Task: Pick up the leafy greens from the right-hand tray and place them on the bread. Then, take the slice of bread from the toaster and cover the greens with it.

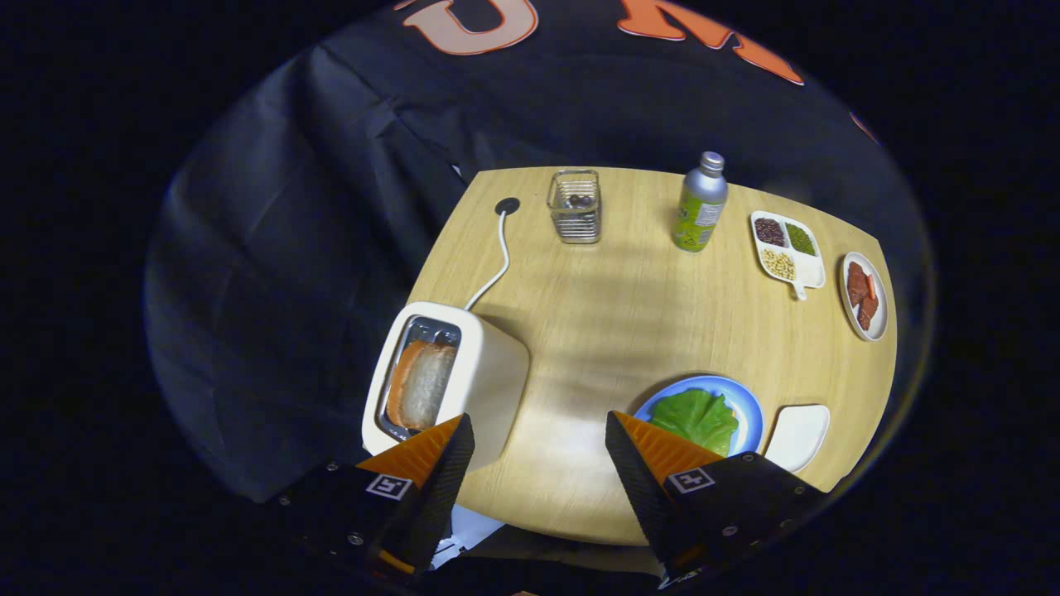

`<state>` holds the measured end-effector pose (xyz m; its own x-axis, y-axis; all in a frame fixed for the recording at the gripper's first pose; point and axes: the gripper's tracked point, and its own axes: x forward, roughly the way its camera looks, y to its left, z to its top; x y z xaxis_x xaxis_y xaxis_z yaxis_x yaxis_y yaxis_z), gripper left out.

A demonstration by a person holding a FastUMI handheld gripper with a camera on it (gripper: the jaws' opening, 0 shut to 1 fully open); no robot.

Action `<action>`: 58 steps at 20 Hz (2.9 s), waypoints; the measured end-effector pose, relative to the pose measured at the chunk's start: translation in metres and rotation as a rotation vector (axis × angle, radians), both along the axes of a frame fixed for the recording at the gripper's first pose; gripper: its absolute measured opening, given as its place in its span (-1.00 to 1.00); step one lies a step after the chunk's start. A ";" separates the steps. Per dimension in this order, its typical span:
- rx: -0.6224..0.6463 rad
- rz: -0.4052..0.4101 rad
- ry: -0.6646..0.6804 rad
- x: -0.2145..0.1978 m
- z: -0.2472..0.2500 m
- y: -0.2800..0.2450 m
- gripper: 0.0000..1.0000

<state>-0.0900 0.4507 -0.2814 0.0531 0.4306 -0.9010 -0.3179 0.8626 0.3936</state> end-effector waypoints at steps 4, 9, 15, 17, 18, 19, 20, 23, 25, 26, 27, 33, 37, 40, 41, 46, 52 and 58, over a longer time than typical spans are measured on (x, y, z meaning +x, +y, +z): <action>0.015 0.050 0.011 -0.003 0.010 0.041 0.92; -0.013 0.092 0.050 -0.013 0.004 0.076 0.92; -0.059 0.107 0.082 -0.016 -0.015 0.104 0.60; -0.081 0.113 0.092 -0.017 -0.022 0.109 0.39; -0.091 0.113 0.094 -0.018 -0.027 0.110 0.33; -0.117 0.123 0.092 -0.018 -0.032 0.108 0.18; -0.139 0.125 0.076 -0.016 -0.036 0.106 0.11; -0.152 0.100 0.079 -0.011 -0.043 0.108 -0.25; -0.150 0.076 0.087 -0.009 -0.044 0.108 -0.50; -0.135 0.074 0.090 -0.010 -0.044 0.111 -0.57; -0.130 0.077 0.084 -0.009 -0.042 0.109 -0.66; -0.022 0.071 0.066 -0.013 -0.015 0.102 -0.77; 0.092 -0.006 0.065 -0.004 0.012 0.085 -0.77; 0.160 -0.071 0.099 -0.001 0.021 0.063 -0.77; 0.184 -0.090 0.105 0.000 0.023 0.056 -0.77; 0.242 -0.177 0.075 0.013 0.031 0.005 -0.77; 0.261 -0.274 0.092 0.018 0.011 -0.049 -0.77; 0.220 -0.320 0.135 0.008 -0.028 -0.102 -0.78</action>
